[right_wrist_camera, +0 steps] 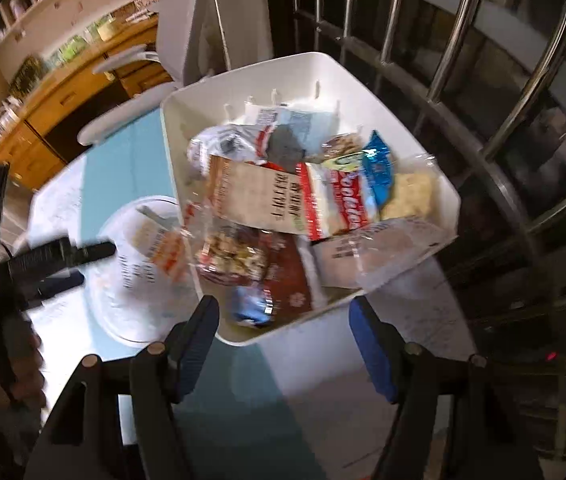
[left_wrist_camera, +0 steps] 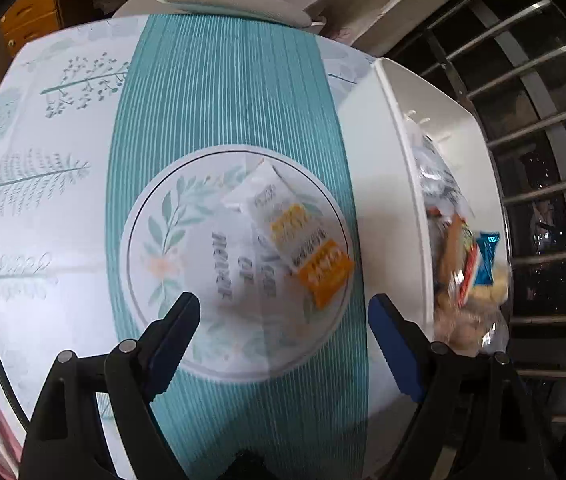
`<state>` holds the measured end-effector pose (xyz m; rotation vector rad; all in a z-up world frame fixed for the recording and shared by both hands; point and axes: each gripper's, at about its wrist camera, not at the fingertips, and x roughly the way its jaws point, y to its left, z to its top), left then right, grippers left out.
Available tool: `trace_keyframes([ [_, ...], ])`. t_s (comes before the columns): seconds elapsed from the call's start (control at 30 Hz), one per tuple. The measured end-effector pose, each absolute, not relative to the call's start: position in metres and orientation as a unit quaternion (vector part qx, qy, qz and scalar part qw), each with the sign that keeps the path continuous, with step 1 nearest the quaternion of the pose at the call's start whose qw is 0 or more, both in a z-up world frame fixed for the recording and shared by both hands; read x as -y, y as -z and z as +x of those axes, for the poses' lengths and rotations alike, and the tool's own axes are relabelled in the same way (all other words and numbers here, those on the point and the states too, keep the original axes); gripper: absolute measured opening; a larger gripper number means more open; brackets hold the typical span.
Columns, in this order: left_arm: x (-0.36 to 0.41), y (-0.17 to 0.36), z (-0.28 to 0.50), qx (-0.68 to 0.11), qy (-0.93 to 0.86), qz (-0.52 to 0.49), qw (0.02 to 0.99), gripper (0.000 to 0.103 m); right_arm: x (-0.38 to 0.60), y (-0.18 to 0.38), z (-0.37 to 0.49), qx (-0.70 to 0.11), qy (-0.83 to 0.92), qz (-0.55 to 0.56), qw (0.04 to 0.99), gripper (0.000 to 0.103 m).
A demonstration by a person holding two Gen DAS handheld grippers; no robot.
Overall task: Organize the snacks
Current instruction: 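Move the left gripper back to the white-and-orange bar on the placemat, then grasp the white-and-orange snack bar with the left gripper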
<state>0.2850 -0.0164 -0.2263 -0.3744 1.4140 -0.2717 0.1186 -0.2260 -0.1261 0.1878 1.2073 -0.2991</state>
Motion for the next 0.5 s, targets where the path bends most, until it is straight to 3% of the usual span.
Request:
trace_keyframes([
  [0.5,0.045,0.281,0.342,-0.713,0.059,-0.176,0.676,0.082,0.248,0.139,0.098,-0.569,0.19,0.095,0.795,0.068],
])
